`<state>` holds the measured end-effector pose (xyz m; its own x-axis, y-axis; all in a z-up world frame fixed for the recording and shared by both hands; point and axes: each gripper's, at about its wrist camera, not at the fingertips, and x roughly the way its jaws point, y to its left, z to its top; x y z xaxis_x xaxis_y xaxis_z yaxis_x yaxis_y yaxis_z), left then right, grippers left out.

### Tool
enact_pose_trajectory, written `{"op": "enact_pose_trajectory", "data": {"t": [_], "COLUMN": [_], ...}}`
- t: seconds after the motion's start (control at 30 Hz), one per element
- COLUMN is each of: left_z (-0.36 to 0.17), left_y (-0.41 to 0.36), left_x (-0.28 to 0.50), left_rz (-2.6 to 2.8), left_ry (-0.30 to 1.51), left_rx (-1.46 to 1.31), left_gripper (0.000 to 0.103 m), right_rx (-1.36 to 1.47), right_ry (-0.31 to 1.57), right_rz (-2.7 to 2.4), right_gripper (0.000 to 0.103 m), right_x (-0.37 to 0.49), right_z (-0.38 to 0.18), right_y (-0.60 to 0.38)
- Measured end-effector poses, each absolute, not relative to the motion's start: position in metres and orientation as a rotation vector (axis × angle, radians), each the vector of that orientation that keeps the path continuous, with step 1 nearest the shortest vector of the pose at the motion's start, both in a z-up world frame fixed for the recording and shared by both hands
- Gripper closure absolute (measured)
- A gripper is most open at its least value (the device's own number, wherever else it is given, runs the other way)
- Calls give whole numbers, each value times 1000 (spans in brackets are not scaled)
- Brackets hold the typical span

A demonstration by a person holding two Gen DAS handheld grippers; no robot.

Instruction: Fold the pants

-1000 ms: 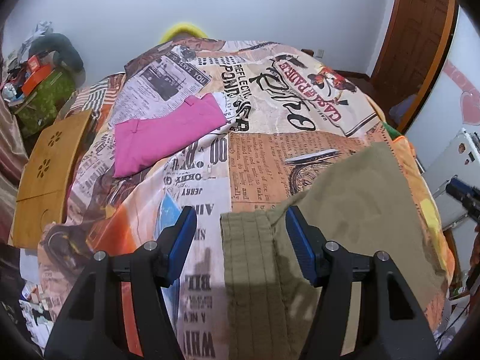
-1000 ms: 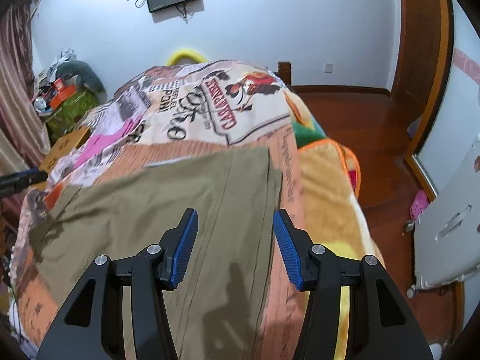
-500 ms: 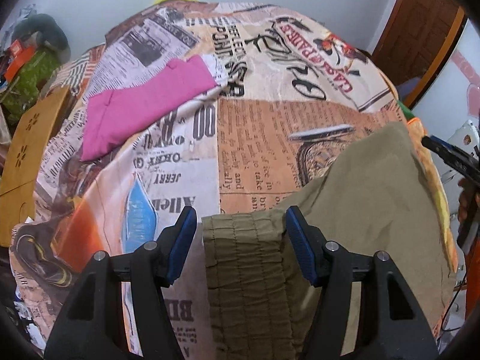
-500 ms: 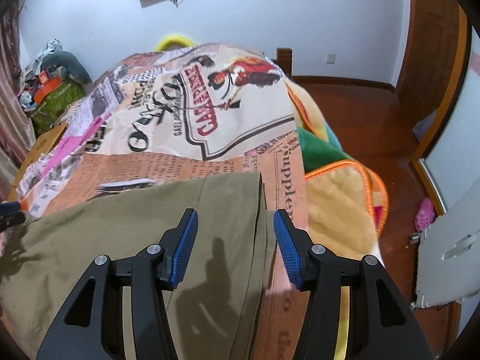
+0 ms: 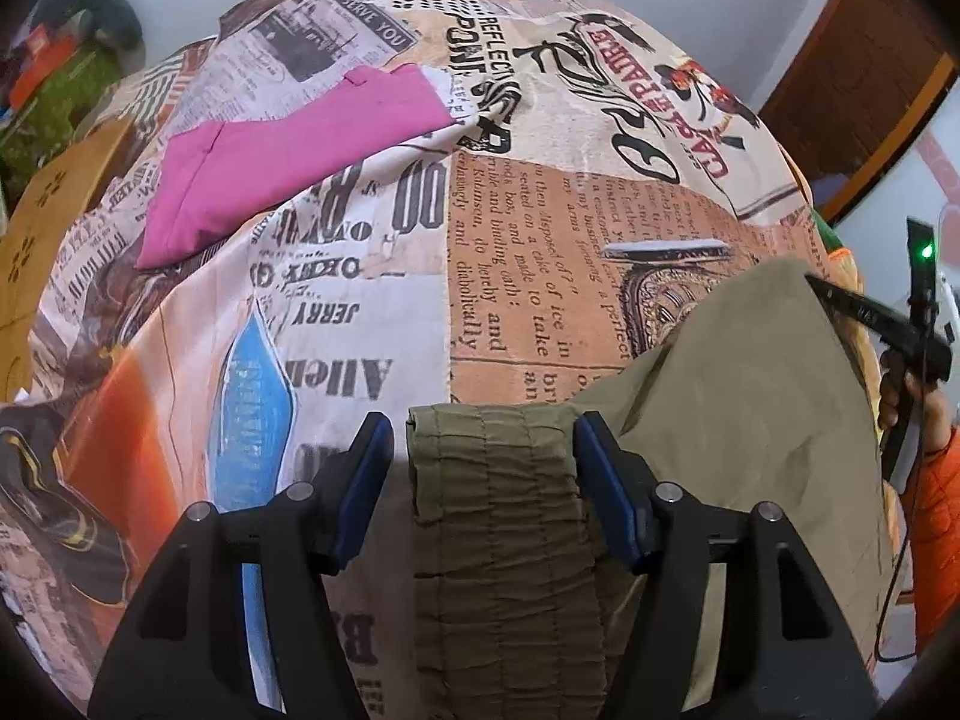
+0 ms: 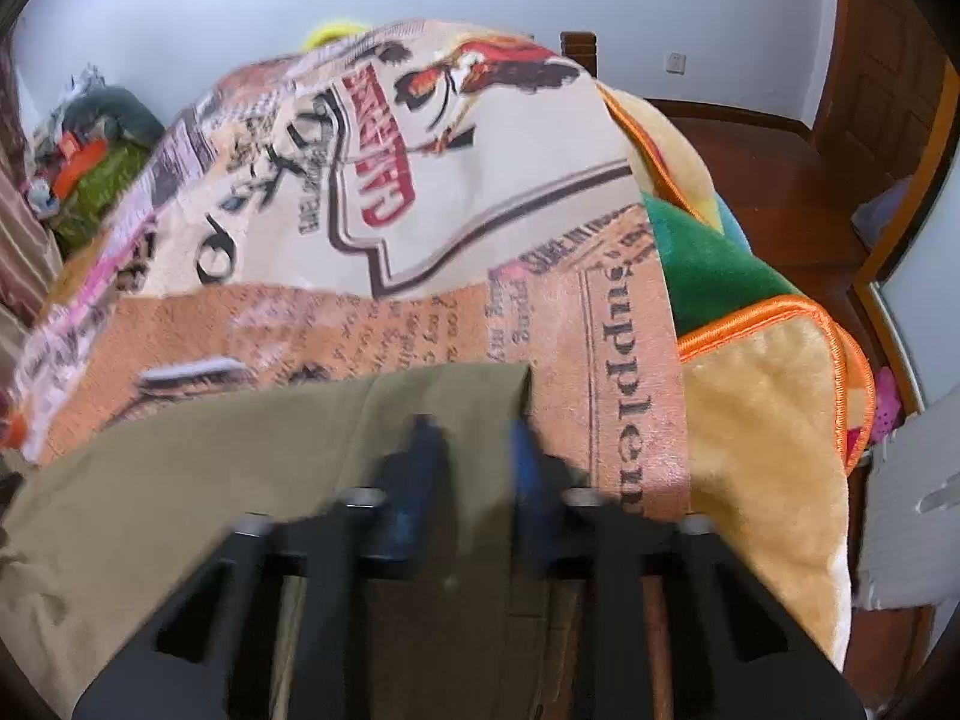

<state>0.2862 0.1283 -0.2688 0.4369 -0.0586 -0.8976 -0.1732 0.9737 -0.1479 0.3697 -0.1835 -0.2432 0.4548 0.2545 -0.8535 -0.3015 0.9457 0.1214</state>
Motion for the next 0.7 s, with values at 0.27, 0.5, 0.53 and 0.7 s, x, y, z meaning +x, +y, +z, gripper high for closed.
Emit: {"op": "enact_pose_trajectory", "data": {"t": [0.27, 0.5, 0.53, 0.7], "left_z": [-272, -268, -264, -235], "left_y": [135, 134, 134, 126], "left_x": [283, 284, 283, 276], "left_rz": [140, 138, 132, 137], "left_ry": [1098, 1112, 1112, 1063], "left_rx": [-268, -242, -235, -169], "left_gripper": [38, 37, 37, 37], "right_rx": [-193, -234, -232, -174], "right_ry": [1006, 1047, 1059, 1050], "right_rz": [307, 285, 286, 323], "right_gripper": [97, 96, 96, 88], "right_x": [360, 364, 364, 355], "right_z": [-248, -241, -237, -203], "right_y": [-178, -173, -173, -172]}}
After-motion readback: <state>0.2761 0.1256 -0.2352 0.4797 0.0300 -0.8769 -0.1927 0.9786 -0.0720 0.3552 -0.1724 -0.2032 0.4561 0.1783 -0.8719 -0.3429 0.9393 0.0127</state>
